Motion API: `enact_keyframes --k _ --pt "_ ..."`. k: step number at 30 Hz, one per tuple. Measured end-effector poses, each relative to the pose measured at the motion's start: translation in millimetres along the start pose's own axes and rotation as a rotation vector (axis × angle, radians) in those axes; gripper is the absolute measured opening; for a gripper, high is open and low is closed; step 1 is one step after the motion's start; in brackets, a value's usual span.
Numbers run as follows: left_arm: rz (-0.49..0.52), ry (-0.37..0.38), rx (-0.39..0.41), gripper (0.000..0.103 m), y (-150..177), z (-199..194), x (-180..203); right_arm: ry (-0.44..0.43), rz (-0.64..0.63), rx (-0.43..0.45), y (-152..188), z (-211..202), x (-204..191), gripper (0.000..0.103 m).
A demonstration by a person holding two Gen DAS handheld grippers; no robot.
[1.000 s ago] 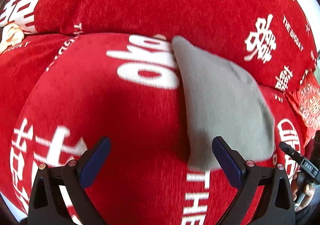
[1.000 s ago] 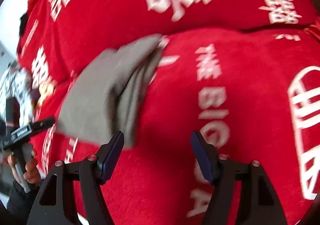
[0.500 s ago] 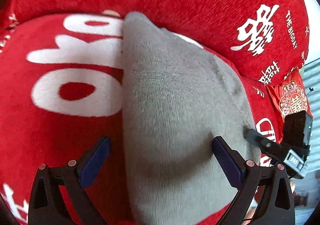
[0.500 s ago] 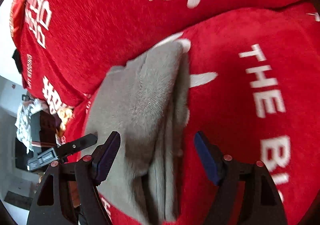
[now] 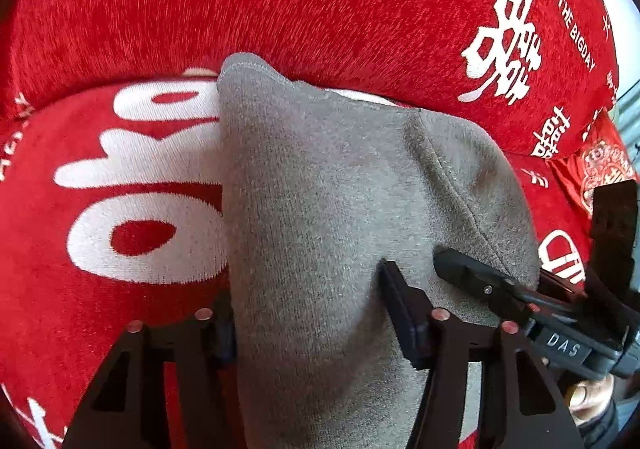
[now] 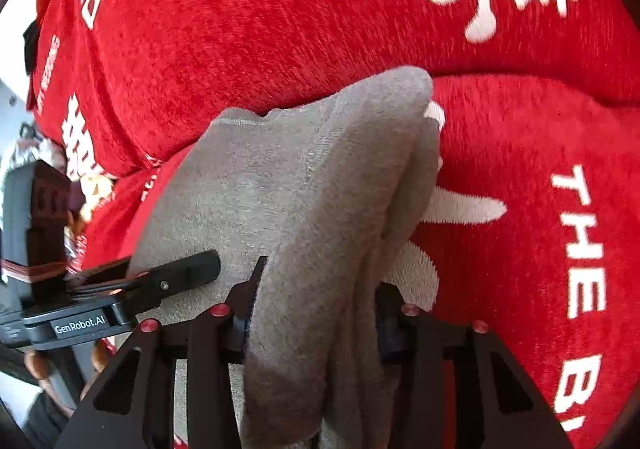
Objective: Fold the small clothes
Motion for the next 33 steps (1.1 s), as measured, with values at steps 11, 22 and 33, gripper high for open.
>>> enact_keyframes --k 11,22,33 --pt "0.038 -0.06 0.039 0.054 6 -4 0 -0.058 0.078 0.009 9 2 6 0.052" --pt "0.089 -0.158 0.058 0.04 10 -27 12 0.074 -0.071 0.05 8 -20 -24 0.039" --pt "0.128 -0.194 0.092 0.04 34 -66 20 0.102 -0.111 0.072 24 -60 -53 0.039"
Point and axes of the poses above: each gripper's, at about its wrist camera, not at the fingertips, and z roughly the way its jaws point, x to its right, y to its underside, the point moved 9 cm from there along z, roughly the way its jaws point, and after that the axes turned 4 degrees about -y, right-handed, at the moved point
